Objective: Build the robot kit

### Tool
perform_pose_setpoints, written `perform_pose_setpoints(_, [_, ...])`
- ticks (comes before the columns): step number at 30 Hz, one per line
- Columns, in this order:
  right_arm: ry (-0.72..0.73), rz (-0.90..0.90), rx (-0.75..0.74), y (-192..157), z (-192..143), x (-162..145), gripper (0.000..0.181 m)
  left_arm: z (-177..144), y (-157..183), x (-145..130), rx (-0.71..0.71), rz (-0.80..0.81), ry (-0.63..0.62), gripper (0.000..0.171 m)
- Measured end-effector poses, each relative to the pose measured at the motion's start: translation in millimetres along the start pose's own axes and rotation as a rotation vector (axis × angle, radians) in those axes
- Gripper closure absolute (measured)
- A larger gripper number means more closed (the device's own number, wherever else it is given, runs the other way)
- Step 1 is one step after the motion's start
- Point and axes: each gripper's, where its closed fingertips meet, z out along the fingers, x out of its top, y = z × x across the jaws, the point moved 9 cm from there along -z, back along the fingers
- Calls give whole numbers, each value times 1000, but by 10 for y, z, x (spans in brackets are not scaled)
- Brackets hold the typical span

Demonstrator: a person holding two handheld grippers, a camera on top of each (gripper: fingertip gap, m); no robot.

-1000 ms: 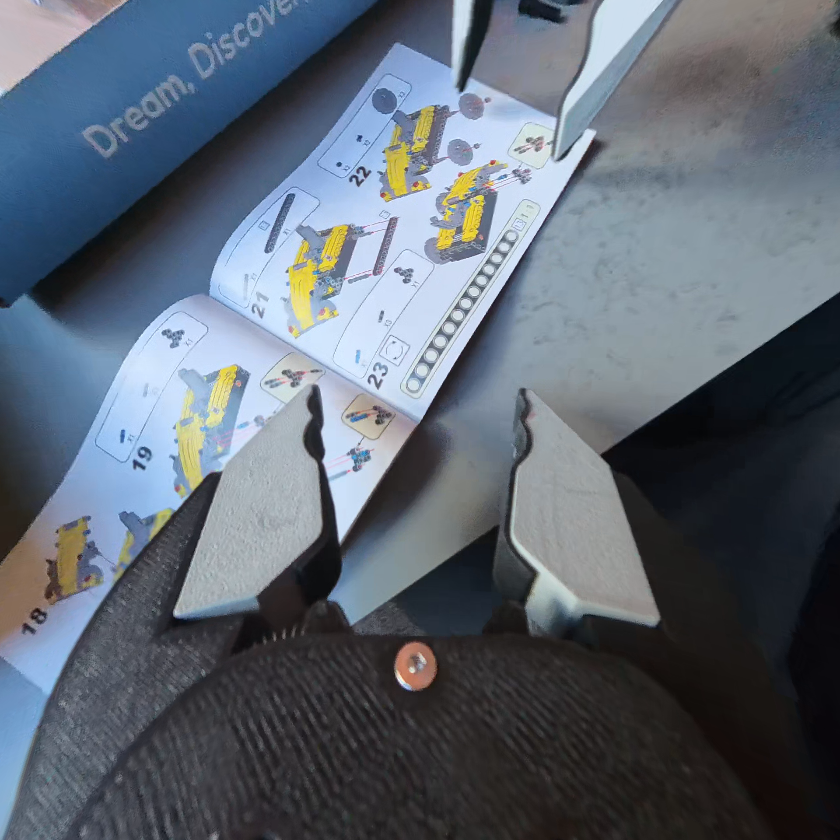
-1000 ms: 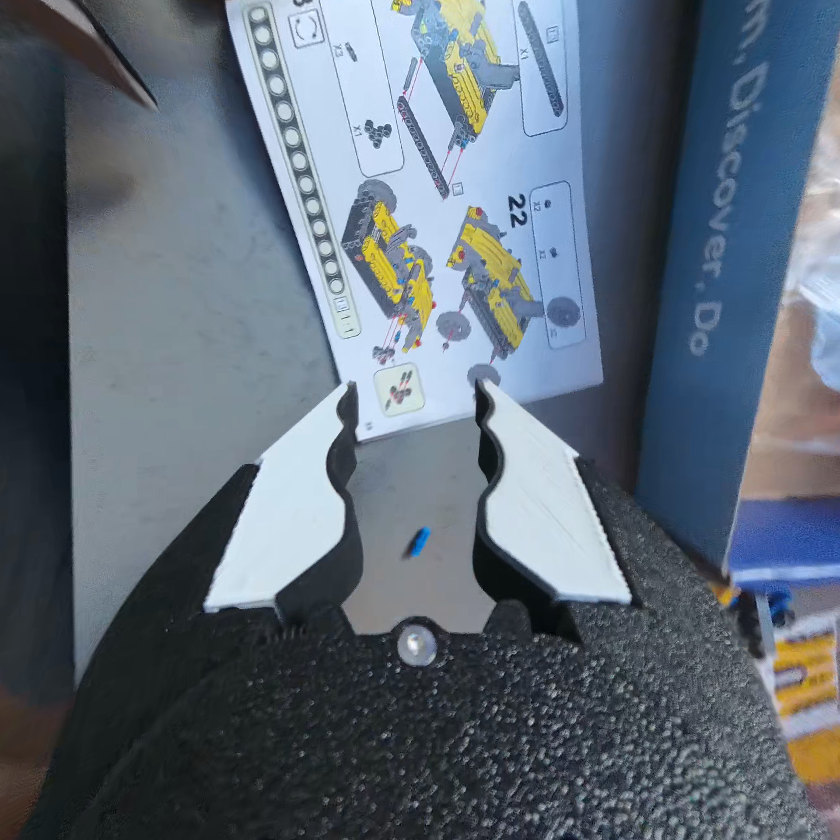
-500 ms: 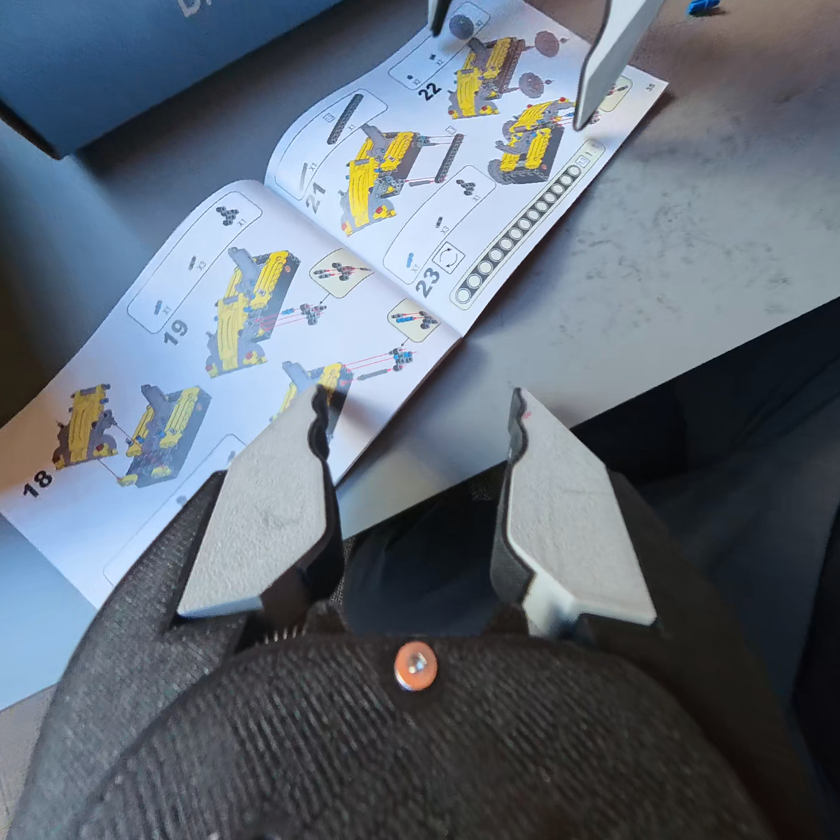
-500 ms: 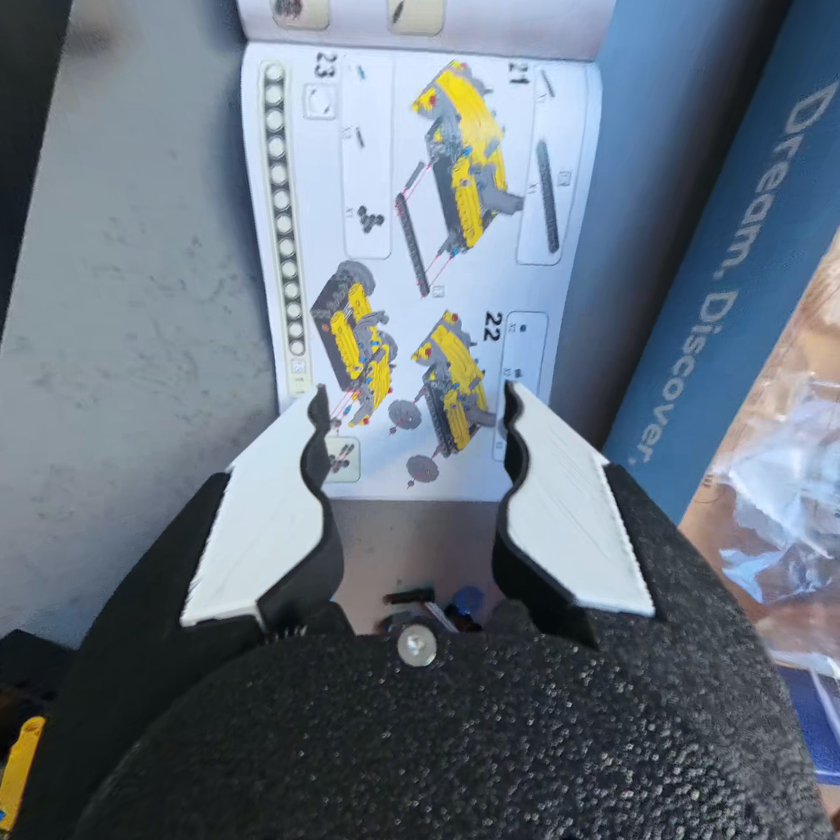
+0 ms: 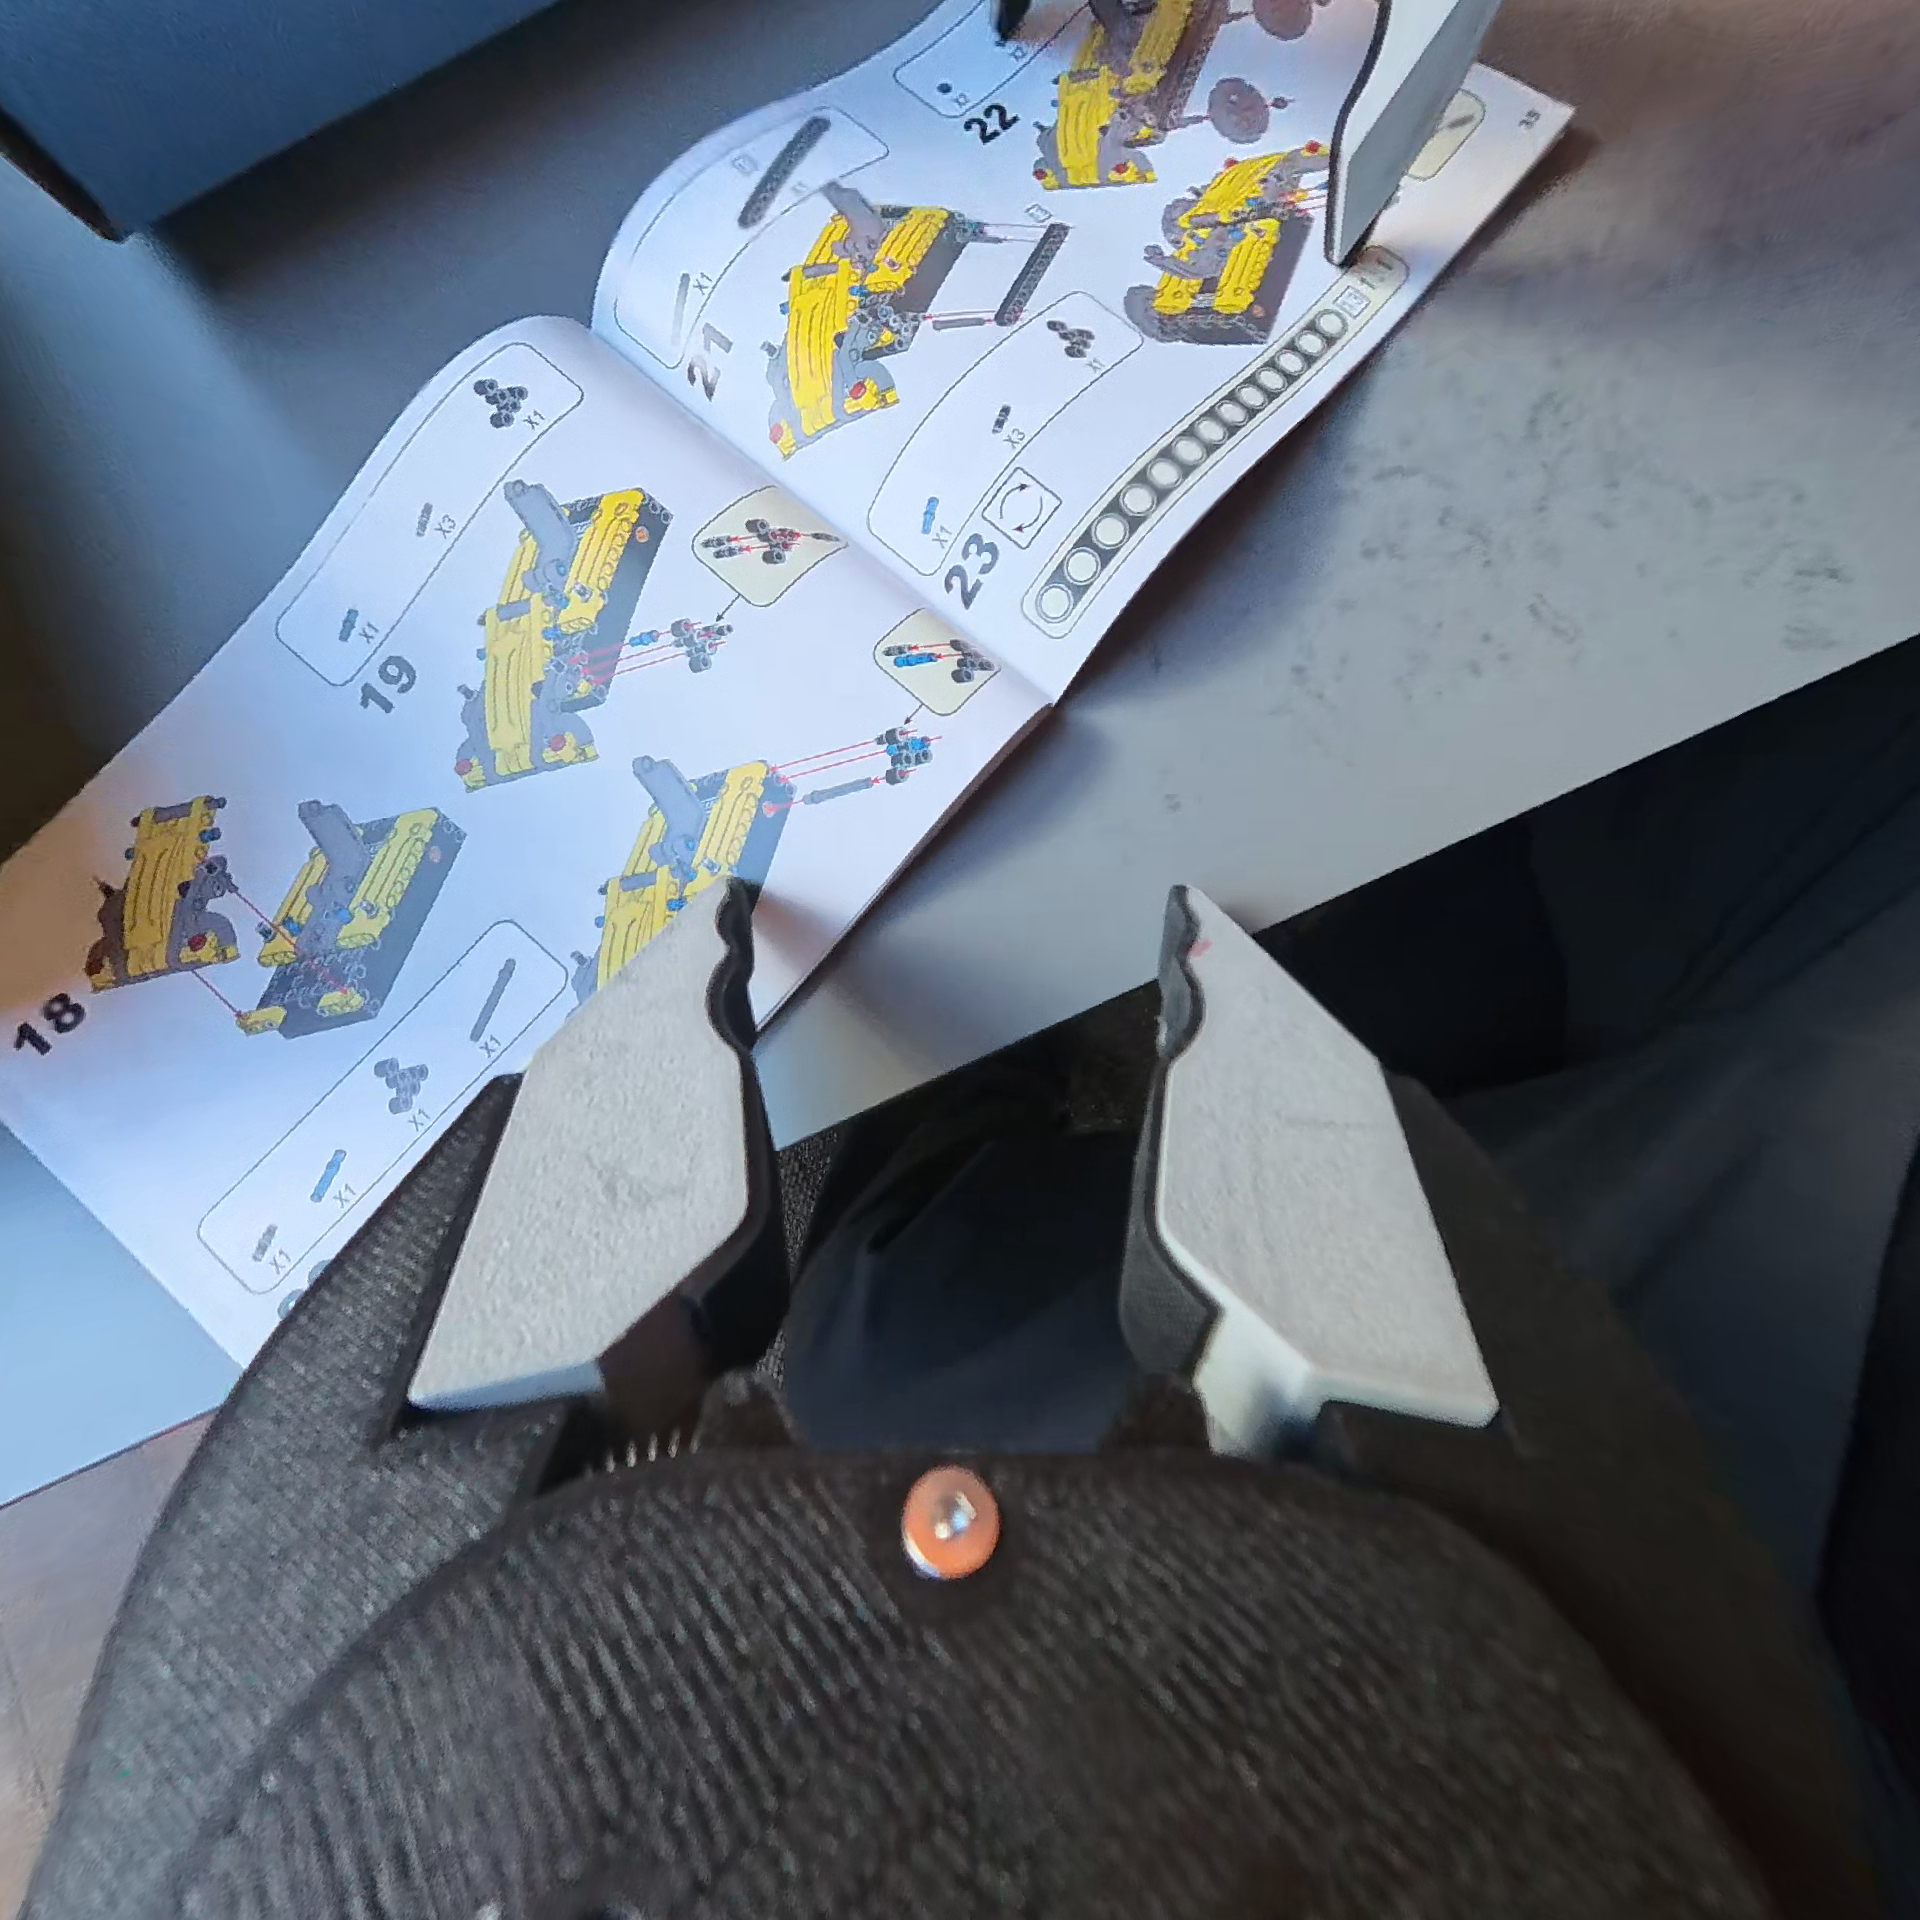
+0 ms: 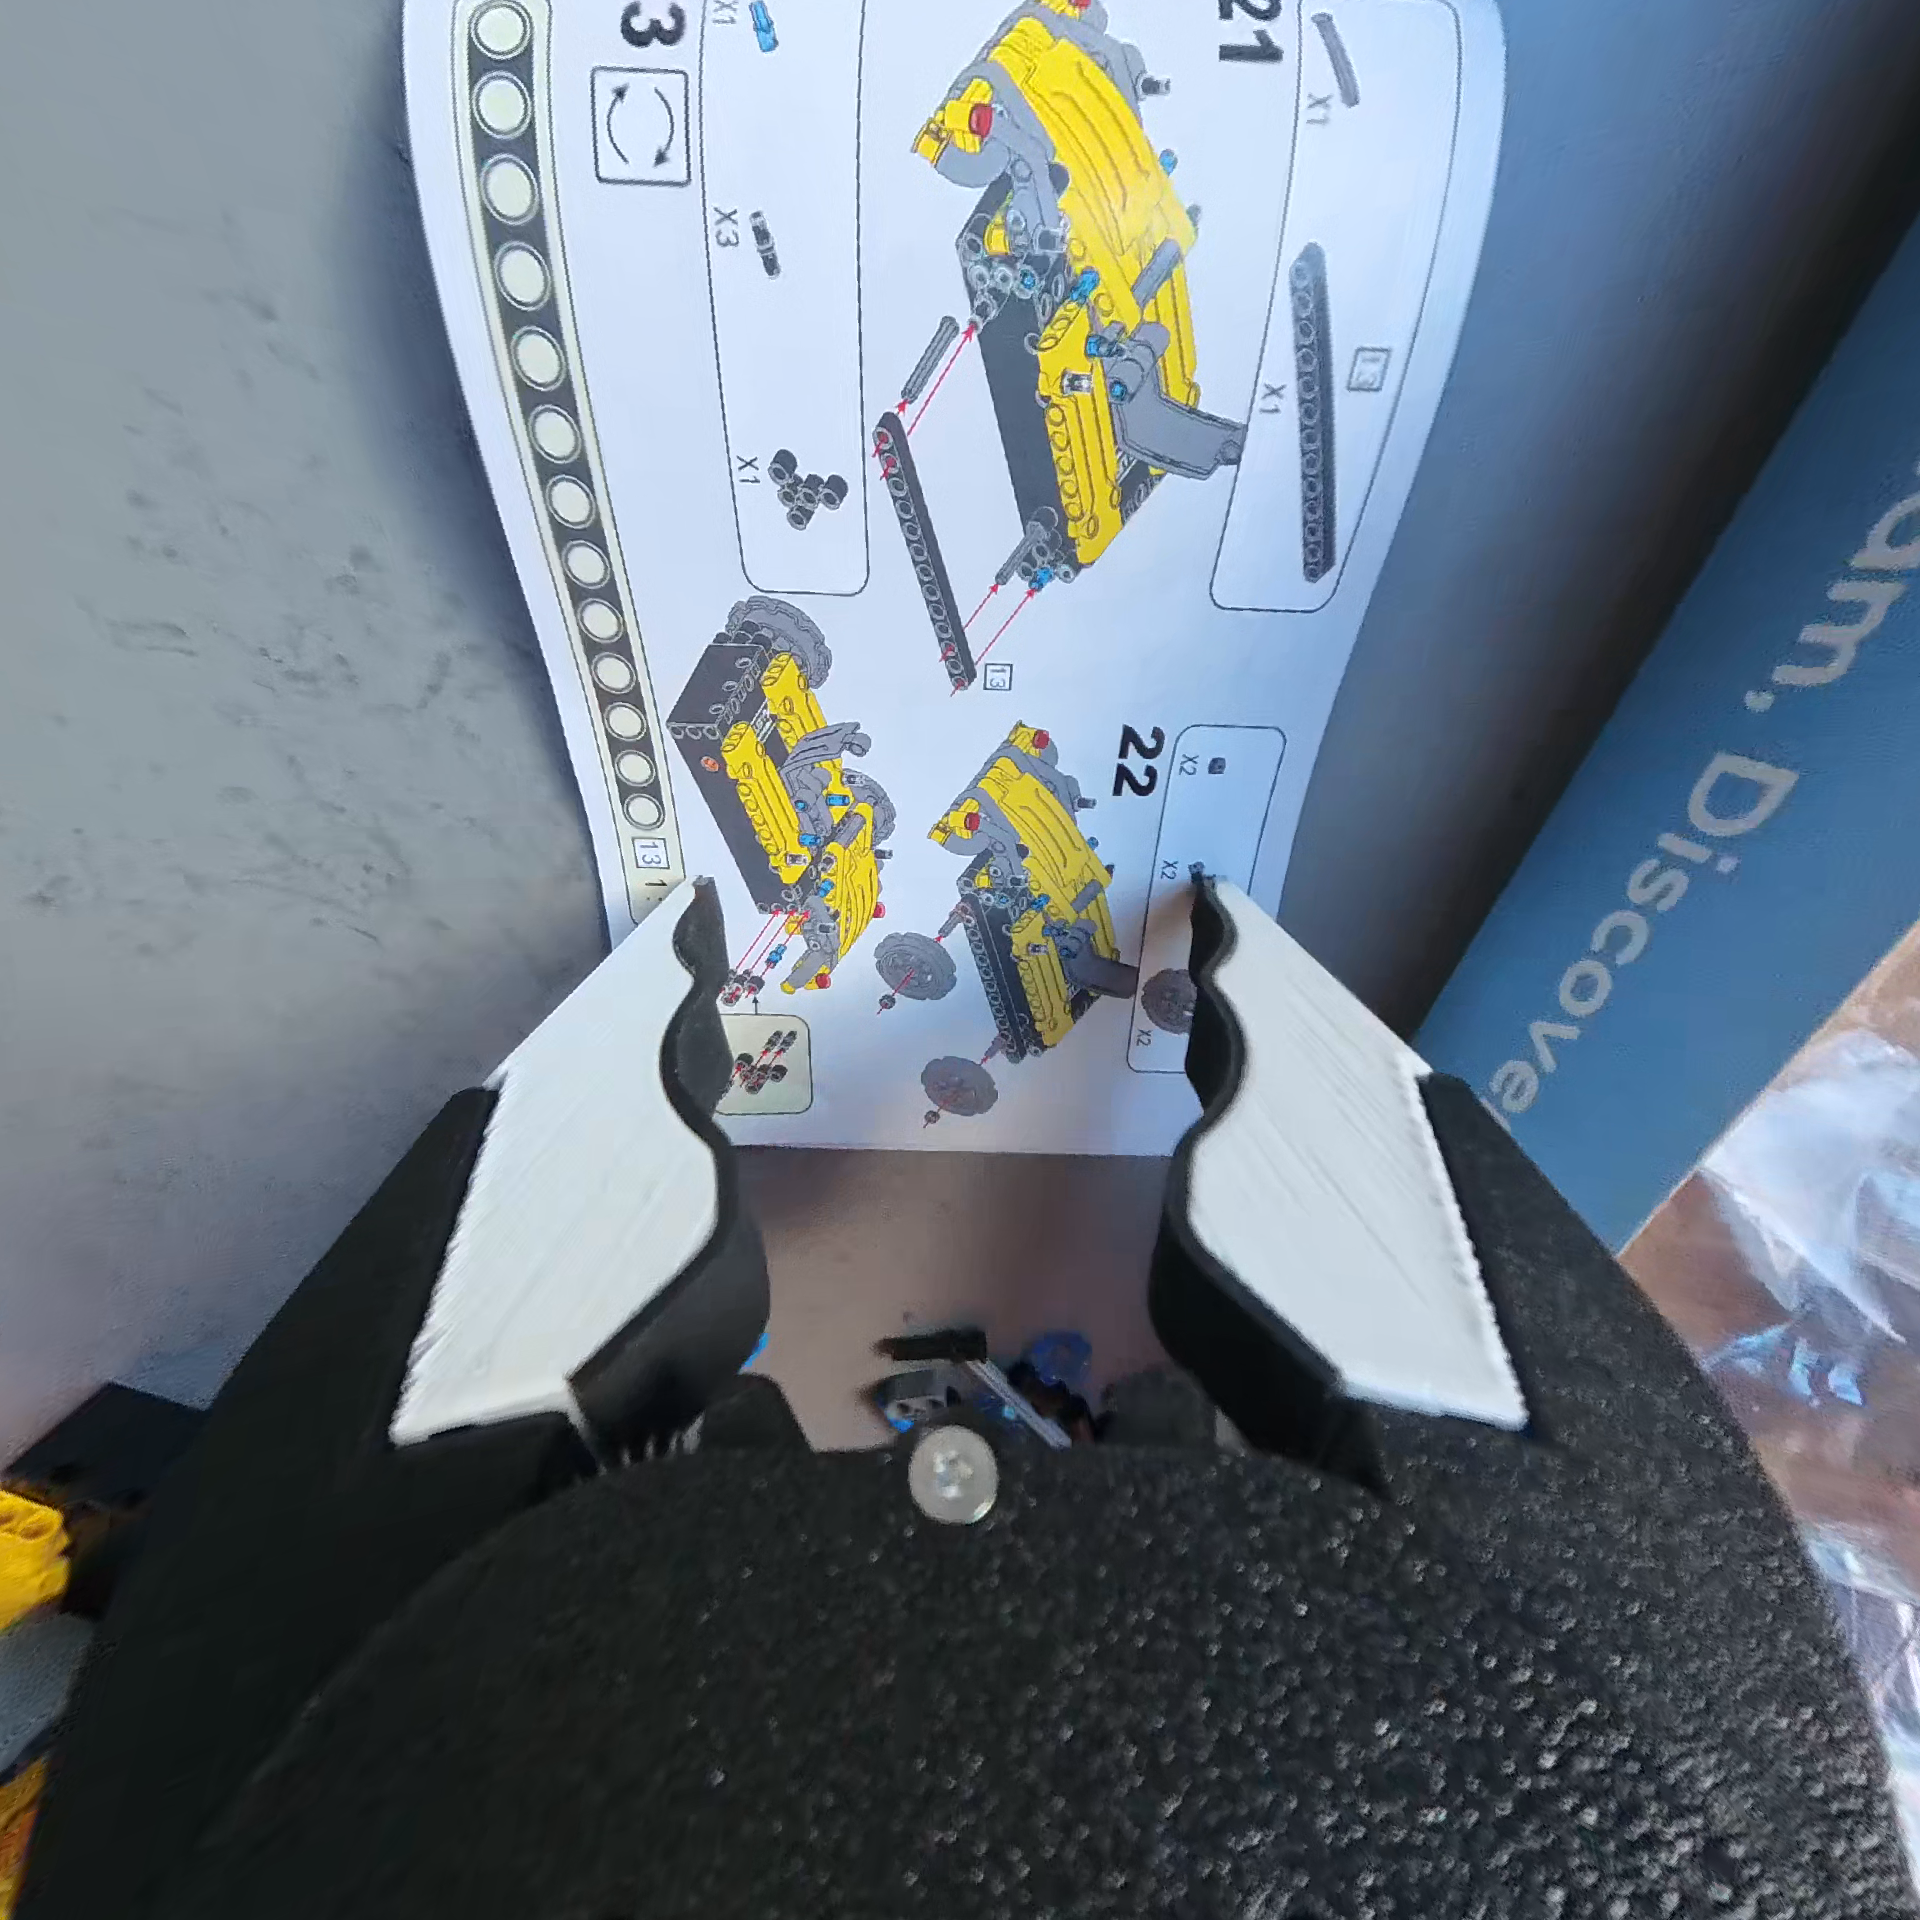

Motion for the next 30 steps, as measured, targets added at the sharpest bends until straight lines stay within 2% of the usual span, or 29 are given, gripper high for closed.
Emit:
perform_pose_setpoints(4, [8, 37, -6, -68, -7, 47, 97, -5, -7, -11, -7, -1, 8, 96])
perform_pose_setpoints(7, [-14, 36, -4, -138, -23, 73, 117, -6, -17, -17, -17, -11, 16, 96])
perform_pose_setpoints(12, [13, 58, -3, -90, -31, 61, 126, -13, -23, -27, -28, -17, 23, 96])
perform_pose_setpoints(15, [34, 71, -3, -4, -36, 47, 145, -29, -34, -34, -35, -32, 28, 97])
perform_pose_setpoints(19, [-33, 31, 30, -51, -65, 28, 156, -88, -26, -14, -32, -30, 34, 97])
perform_pose_setpoints(20, [-59, 30, 50, -73, -111, -9, 148, -107, -19, -2, -28, -28, 41, 97])
perform_pose_setpoints(21, [-42, 33, 66, -102, -179, -50, 133, -123, -9, 12, -29, -24, 49, 97])
perform_pose_setpoints(22, [7, 27, 79, -153, -254, -96, 126, -136, 4, 30, -33, -19, 55, 97])
perform_pose_setpoints(24, [60, -3, 74, -281, -334, -225, 127, -137, 38, 81, -37, -4, 66, 97])
perform_pose_setpoints(26, [72, -29, 43, -417, -320, -323, 116, -106, 82, 130, -44, 16, 64, 97])
perform_pose_setpoints(30, [29, -94, -72, -516, -164, -435, 117, -30, 141, 159, -42, 38, 36, 98])
